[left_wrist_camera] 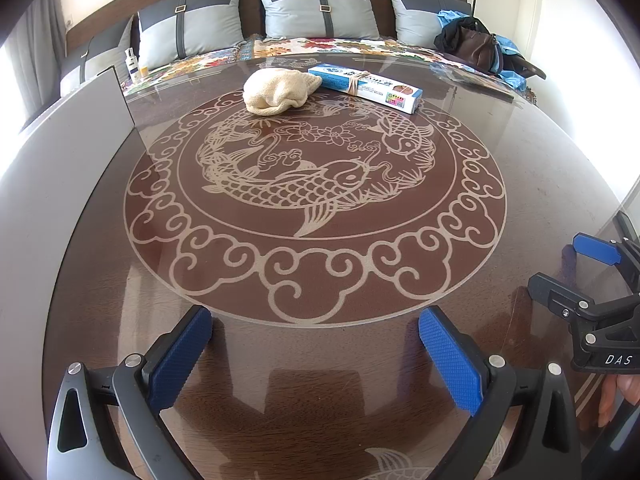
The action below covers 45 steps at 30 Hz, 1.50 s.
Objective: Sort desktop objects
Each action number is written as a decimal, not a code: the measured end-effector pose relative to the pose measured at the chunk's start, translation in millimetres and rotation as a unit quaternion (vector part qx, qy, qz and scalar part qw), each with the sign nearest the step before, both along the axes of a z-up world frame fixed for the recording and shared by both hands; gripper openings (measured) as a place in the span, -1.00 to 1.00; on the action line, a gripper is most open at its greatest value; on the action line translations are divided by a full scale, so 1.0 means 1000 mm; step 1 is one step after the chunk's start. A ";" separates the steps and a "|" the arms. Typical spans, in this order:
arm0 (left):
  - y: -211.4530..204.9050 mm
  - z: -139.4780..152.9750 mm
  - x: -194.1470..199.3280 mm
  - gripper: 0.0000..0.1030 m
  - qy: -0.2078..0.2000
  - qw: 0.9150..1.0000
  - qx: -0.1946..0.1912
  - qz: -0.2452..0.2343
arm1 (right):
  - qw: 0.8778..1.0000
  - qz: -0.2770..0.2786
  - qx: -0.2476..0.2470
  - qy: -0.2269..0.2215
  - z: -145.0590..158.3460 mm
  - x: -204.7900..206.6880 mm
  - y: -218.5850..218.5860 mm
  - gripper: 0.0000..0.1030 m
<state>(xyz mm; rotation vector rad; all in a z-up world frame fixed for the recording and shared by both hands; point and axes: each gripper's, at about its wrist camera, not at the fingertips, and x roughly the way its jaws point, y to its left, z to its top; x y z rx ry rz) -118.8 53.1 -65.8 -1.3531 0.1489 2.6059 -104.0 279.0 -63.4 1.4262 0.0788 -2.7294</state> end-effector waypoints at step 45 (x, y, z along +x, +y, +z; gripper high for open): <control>-0.001 0.002 -0.218 1.00 -0.066 0.997 -0.019 -0.033 | 1.000 0.001 0.000 0.000 0.000 0.000 0.000 1.00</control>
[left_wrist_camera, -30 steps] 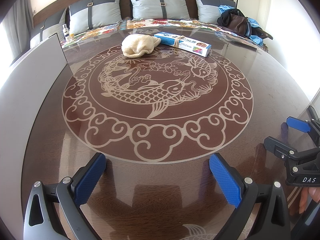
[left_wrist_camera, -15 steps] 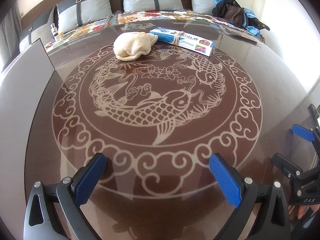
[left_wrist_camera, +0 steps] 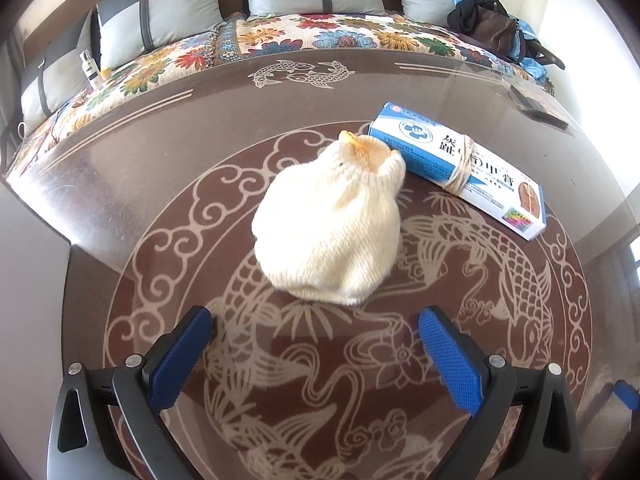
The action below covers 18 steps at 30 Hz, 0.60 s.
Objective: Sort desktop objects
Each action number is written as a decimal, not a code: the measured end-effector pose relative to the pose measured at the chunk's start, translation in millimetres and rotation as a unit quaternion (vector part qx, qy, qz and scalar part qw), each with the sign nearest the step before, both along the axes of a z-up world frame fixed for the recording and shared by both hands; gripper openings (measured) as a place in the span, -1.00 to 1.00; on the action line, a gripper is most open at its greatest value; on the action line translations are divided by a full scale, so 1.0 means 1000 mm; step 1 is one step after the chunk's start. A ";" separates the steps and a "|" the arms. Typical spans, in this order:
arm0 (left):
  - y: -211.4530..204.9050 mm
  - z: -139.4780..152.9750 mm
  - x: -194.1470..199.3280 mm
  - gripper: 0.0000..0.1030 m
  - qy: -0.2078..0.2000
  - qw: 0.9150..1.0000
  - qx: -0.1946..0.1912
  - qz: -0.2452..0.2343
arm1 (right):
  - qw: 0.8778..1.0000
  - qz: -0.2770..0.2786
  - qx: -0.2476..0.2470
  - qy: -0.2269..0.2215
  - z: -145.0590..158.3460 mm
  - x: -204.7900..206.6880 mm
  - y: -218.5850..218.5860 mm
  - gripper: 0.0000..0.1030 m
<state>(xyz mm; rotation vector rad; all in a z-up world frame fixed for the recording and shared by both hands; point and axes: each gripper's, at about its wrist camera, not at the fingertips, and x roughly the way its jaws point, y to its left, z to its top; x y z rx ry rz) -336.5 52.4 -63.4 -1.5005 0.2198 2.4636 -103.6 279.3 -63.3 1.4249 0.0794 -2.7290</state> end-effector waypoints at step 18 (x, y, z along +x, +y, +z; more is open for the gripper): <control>-0.021 0.007 0.062 -0.08 0.062 0.994 0.012 0.085 | 1.000 0.001 0.023 0.011 0.003 0.002 -0.006 1.00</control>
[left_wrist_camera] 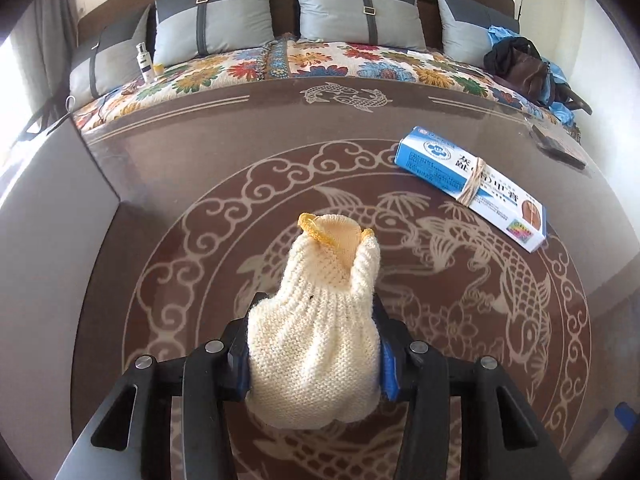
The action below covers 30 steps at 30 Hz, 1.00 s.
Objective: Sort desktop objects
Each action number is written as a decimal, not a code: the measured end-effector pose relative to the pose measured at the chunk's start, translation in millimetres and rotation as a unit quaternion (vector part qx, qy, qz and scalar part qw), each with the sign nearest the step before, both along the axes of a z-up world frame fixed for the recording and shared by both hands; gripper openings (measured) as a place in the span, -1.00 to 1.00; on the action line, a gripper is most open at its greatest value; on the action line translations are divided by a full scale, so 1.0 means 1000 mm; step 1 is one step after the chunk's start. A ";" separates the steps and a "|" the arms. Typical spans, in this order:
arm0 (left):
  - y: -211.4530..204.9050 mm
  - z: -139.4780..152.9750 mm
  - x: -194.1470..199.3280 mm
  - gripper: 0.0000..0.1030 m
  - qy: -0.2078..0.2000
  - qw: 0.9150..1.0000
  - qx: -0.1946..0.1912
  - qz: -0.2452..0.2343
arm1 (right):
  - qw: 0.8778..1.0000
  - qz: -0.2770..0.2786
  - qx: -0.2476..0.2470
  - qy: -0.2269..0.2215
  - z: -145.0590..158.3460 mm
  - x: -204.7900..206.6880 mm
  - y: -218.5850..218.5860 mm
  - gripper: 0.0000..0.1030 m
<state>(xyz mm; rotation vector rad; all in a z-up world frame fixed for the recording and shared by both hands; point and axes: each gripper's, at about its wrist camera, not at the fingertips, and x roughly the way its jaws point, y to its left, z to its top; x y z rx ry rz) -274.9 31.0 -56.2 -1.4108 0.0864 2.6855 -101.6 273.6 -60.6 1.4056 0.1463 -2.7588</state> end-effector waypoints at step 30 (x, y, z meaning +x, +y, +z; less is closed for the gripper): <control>-0.044 -0.016 0.127 1.00 0.004 0.999 0.002 0.045 | 0.994 0.093 -0.020 -0.050 0.004 -0.054 0.000 0.99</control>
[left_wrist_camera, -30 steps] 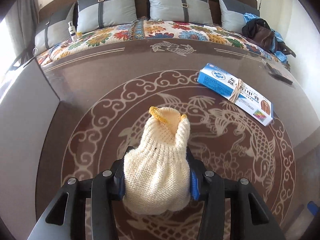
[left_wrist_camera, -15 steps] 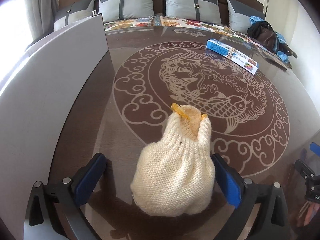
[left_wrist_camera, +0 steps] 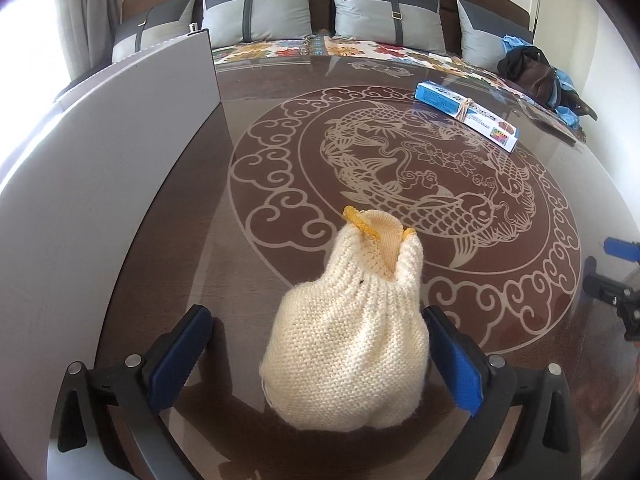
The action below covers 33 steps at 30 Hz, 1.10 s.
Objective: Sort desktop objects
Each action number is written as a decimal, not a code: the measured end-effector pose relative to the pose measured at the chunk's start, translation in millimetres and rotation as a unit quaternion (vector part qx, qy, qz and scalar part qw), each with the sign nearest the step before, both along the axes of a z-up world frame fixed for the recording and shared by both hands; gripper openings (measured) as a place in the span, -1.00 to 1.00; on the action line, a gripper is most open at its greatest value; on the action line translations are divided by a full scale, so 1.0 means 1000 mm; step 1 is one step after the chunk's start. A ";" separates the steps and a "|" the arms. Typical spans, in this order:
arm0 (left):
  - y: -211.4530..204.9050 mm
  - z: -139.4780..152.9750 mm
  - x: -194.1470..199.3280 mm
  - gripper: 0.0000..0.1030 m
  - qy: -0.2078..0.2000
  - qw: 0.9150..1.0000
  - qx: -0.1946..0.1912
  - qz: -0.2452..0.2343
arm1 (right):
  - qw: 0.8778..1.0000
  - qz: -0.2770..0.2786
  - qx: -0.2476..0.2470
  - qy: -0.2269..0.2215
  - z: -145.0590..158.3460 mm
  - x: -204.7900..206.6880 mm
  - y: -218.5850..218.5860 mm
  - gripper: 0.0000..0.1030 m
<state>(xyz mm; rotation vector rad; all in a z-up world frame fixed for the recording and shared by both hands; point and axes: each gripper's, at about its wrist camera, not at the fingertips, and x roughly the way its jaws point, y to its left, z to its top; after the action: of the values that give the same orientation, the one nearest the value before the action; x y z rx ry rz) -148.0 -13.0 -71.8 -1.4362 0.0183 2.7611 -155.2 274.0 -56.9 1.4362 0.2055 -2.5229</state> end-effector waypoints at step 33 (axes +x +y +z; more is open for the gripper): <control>0.000 0.003 0.001 1.00 0.001 1.000 -0.001 0.001 | 0.999 0.032 0.012 -0.026 0.003 -0.209 -0.066 -0.19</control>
<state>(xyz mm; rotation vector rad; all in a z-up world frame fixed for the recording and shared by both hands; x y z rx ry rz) -147.0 -13.4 -69.2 -1.4348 0.0198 2.7641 -363.7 208.1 -54.0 1.4781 0.2691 -2.4371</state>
